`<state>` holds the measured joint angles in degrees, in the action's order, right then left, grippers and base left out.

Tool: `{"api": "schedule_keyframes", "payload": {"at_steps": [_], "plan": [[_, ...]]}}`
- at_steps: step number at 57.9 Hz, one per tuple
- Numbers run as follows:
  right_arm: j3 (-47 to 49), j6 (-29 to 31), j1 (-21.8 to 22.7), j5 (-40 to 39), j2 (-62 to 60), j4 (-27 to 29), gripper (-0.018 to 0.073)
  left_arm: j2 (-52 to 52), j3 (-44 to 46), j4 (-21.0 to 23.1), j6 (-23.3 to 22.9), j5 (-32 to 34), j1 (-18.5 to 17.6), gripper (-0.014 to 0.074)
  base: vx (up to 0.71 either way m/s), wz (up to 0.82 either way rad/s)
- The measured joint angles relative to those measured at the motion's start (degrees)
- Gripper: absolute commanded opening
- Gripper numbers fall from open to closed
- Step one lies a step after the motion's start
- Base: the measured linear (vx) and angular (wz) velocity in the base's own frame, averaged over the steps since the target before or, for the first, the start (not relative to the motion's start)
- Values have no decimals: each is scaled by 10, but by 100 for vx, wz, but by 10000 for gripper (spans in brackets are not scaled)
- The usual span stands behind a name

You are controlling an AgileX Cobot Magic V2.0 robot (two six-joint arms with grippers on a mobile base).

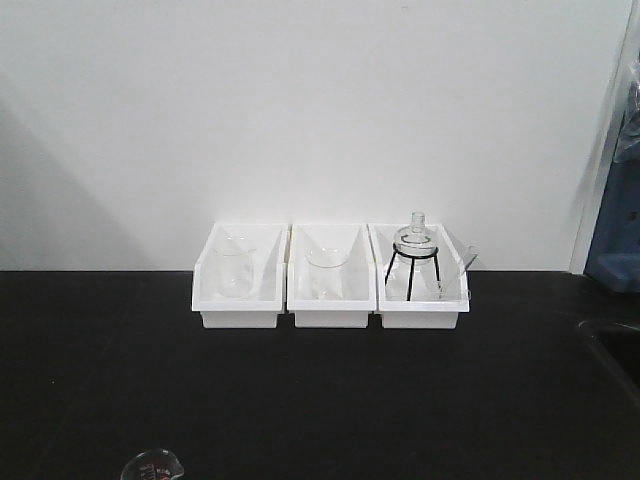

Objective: Sort red and green spoons into left cabinet

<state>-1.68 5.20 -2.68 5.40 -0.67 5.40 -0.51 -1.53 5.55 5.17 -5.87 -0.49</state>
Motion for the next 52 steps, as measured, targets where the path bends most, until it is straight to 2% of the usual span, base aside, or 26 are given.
{"api": "schedule_keyframes", "payload": {"at_steps": [44,52], "plan": [[0,0,0,0,0,0,1,0,0,-3,4,1,0,4,0,0],[0,0,0,-3,0,0,1,0,0,-4,16,26,0,4,0,0]]}}
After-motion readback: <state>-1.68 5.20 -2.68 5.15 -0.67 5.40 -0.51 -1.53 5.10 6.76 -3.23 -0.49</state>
